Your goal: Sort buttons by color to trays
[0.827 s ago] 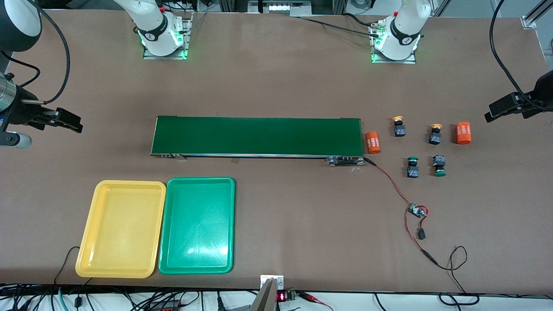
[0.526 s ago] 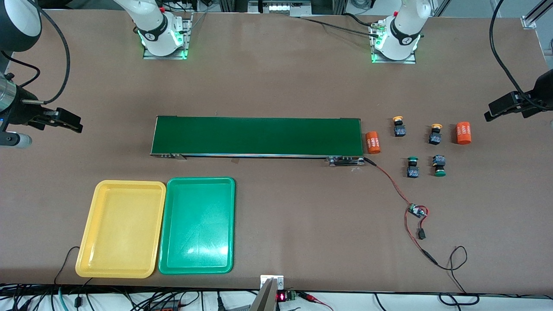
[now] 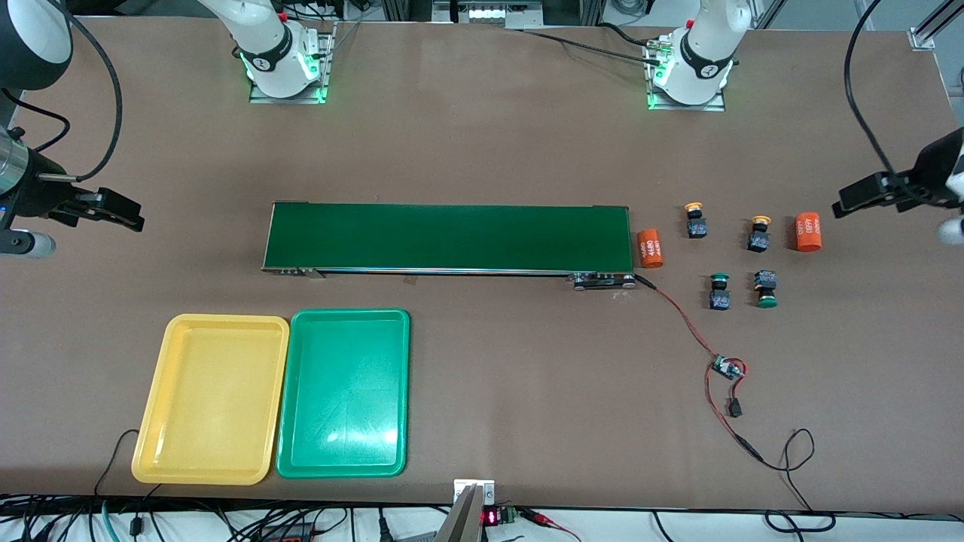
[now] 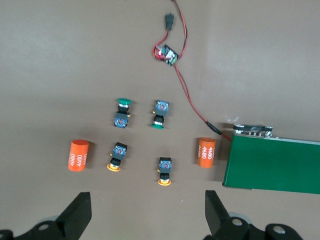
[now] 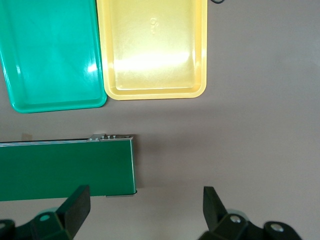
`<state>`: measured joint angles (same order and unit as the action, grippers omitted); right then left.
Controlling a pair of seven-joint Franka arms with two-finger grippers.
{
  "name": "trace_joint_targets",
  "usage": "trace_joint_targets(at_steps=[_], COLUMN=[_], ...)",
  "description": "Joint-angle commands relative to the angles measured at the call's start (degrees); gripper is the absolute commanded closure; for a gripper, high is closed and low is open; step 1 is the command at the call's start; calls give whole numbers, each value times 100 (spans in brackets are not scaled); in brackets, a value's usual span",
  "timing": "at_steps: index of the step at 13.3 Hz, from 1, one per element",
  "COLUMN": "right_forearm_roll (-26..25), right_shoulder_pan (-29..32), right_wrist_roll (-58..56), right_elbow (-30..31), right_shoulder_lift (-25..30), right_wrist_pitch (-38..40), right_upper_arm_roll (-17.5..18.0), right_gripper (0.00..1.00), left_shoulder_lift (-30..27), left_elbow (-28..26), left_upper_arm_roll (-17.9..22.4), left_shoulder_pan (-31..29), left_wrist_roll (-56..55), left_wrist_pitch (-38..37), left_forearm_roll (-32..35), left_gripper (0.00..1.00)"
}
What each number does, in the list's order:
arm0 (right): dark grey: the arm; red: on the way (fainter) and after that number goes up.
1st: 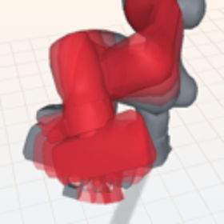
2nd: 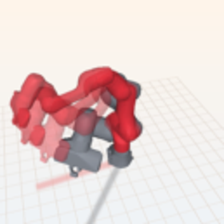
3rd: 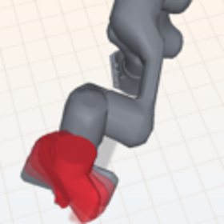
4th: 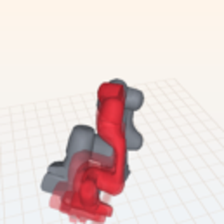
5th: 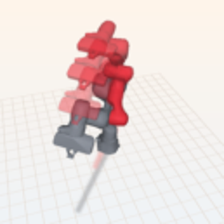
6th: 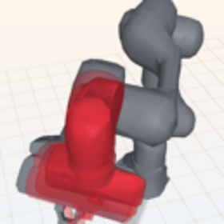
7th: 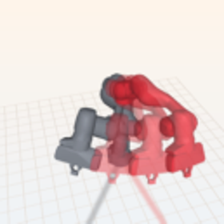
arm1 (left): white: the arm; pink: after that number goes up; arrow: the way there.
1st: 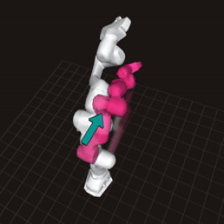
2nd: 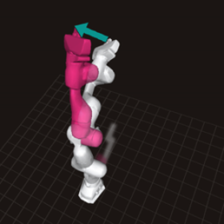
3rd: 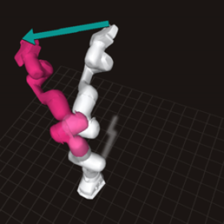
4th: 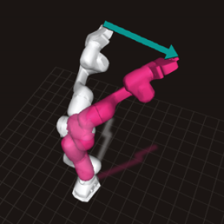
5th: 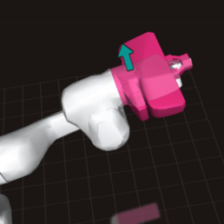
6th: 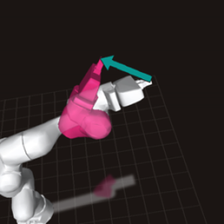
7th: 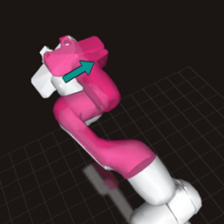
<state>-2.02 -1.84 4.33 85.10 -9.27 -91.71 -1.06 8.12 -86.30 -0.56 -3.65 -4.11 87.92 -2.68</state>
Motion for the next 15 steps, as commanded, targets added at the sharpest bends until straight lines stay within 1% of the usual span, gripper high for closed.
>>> trace_joint_targets(at_steps=[1, 3, 5, 6, 7, 9, 11, 12, 15], right_forearm_roll=[114, 106, 106, 106, 114, 114, 114, 114, 141], right_shoulder_pan=[8, -1, -1, -1, -1, -1, -18, -27, -53], right_wrist_roll=[-46, -55, -125, -265, -318, -328, -328, -336, -336], right_elbow=[-107, -107, -90, -90, -90, -81, -63, -55, -28], right_shoulder_lift=[-31, -110, -145, -215, -259, -268, -268, -268, -268], right_wrist_pitch=[66, 66, 83, 92, 92, 101, 110, 119, 215], right_upper_arm_roll=[-8, -8, 0, 0, 0, 0, 0, 0, 0], right_gripper=[0, 0, 0, 0, 0, 0, 0, 0, 0], left_shoulder_lift=[452, 612, 560, 542, 542, 559, 629, 717, 927], left_elbow=[-350, -921, -1631, -1922, -2073, -2468, -2820, -2952, -3129], left_upper_arm_roll=[-6, -23, -259, -347, -514, -716, -805, -918, -1034], left_shoulder_pan=[267, 347, 339, 339, 339, 339, 339, 330, 330], left_wrist_roll=[77, 85, 94, 94, 94, 86, 51, 7, -20], left_wrist_pitch=[382, 1014, 1813, 2017, 2123, 2404, 2799, 3001, 3319], left_forearm_roll=[-92, -101, -101, -101, -101, -101, -101, -110, -328], left_gripper=[0, 0, 0, 0, 0, 0, 0, 0, 0])
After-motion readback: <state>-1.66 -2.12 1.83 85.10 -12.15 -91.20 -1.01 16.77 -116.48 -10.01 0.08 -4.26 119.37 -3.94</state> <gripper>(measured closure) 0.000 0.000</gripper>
